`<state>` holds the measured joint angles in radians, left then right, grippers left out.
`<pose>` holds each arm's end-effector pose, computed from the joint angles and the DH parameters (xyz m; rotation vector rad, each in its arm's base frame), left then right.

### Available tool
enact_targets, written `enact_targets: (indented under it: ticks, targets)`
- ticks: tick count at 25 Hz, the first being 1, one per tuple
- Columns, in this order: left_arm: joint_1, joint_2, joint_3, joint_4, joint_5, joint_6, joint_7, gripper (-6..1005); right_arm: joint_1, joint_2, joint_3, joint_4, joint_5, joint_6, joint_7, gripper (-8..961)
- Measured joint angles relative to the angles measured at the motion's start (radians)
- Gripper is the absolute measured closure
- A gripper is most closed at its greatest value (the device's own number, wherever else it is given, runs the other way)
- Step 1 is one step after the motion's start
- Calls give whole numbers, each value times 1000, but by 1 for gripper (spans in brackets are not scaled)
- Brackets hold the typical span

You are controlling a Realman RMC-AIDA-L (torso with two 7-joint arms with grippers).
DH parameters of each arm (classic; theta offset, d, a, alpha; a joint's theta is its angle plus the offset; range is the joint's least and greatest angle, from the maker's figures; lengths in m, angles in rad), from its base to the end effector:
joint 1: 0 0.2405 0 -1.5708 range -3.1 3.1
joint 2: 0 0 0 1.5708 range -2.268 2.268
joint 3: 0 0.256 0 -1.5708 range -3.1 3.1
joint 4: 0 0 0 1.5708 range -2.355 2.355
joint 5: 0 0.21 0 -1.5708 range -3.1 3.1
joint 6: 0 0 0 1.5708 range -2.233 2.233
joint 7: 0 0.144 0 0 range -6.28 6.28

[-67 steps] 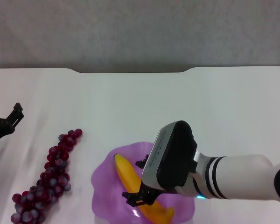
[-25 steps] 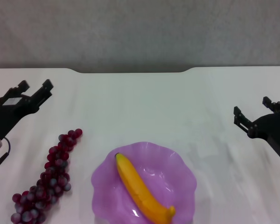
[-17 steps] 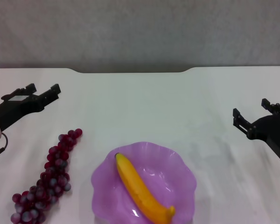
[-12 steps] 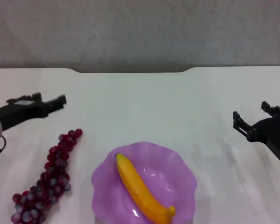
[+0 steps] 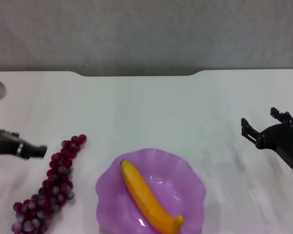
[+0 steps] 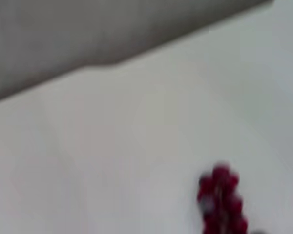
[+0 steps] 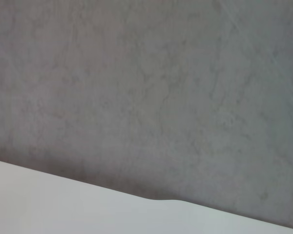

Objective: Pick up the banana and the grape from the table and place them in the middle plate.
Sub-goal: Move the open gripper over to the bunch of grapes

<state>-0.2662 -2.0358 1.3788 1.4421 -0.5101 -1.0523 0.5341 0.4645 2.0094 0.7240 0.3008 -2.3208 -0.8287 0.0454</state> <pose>-0.2697 0.3553 0.0526 -2.1093 -0.9520 0.2025 0.3278 0.3480 -0.0458 -1.8727 0.5496 0.4352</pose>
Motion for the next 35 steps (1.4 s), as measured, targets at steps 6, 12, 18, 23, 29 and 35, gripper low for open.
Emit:
enact_targets:
  ticks: [6, 12, 18, 23, 29, 35]
  targets:
    - [-53, -1, 72, 71, 139, -176, -54, 159, 2, 0, -1, -5, 0, 5, 0, 68]
    - [-103, -3, 93, 50, 131, -257, -79, 160, 10, 1, -5, 2, 0, 16, -20, 68]
    - [-162, -2, 114, -101, 125, -262, -86, 166, 11, 2, -12, 5, 0, 17, -24, 67]
    - [-185, -4, 118, -178, 122, -253, -66, 172, 11, 2, -12, 4, 0, 17, -25, 68]
    - [-222, -5, 132, -257, 103, -211, -58, 179, 11, 2, -12, 1, 0, 17, -25, 69]
    - [-215, -5, 143, -265, 76, -171, -51, 186, 11, 2, -12, 2, 0, 17, -25, 68]
